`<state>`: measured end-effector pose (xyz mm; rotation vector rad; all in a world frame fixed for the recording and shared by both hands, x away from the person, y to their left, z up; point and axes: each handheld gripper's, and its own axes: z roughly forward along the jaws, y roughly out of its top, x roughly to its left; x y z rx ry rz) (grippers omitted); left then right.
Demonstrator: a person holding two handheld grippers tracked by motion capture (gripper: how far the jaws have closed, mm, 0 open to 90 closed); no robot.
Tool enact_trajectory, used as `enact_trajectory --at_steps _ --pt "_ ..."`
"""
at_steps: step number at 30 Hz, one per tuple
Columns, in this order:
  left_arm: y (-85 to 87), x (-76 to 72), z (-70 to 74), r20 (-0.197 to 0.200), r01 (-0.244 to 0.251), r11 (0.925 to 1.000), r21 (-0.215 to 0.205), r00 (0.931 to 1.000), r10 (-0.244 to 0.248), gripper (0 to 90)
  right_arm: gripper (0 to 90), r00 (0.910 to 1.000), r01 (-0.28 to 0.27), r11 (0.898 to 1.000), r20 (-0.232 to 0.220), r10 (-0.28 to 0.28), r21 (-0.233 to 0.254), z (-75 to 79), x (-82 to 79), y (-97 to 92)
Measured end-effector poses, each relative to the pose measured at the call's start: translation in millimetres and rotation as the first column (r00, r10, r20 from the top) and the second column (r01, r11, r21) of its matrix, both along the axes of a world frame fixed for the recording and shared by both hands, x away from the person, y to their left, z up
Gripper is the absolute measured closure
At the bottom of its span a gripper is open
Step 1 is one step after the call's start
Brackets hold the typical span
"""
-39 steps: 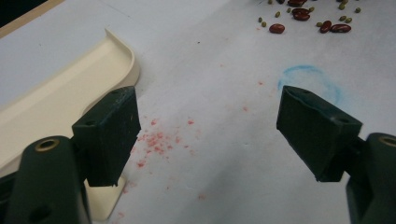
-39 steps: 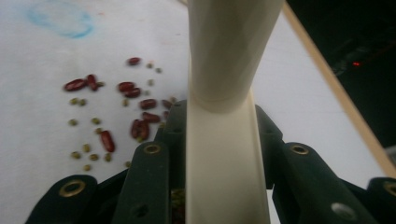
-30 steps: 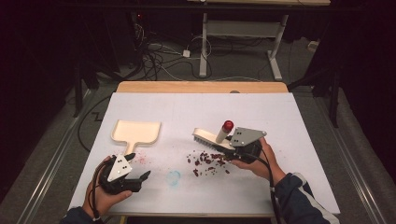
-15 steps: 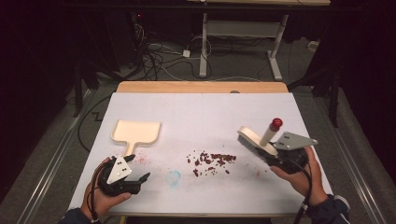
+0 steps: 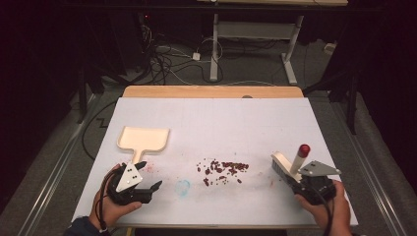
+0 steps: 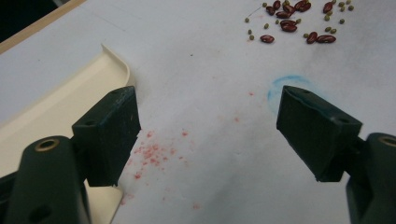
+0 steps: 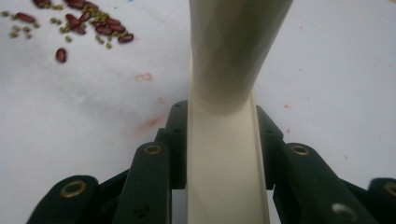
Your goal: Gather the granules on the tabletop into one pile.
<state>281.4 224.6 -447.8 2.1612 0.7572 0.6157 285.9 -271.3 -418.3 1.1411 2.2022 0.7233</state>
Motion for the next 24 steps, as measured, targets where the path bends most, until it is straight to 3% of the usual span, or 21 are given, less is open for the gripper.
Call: enact_trajectory --at_steps 2,5,11,15,24 --pt "-0.8 -0.6 0.2 0.002 0.006 1.0 0.002 1.0 -0.006 20.7 67.2 0.9998 0.02 1.0 0.001 -0.02 0.017 -2.9 2.4 17.0" --pt "-0.2 -0.8 0.1 0.003 0.009 1.0 0.0 1.0 -0.009 20.8 67.1 0.9989 0.038 0.999 0.027 -0.038 -0.017 -8.0 5.7 45.7" --pt "1.9 -0.4 0.3 0.002 0.005 0.9999 -0.016 1.0 -0.005 20.9 67.2 0.9985 0.036 0.998 0.038 -0.038 0.054 -7.5 23.1 86.6" --pt "1.2 0.3 0.2 0.012 0.01 0.9999 -0.01 0.9999 -0.01 20.8 67.1 0.9988 0.016 0.999 0.045 -0.019 0.052 -11.6 36.8 111.9" --pt "0.8 0.8 -1.4 -0.006 0.008 1.0 -0.002 0.9999 -0.008 20.8 67.2 0.994 0.003 0.996 0.109 -0.013 0.086 1.2 49.9 119.1"
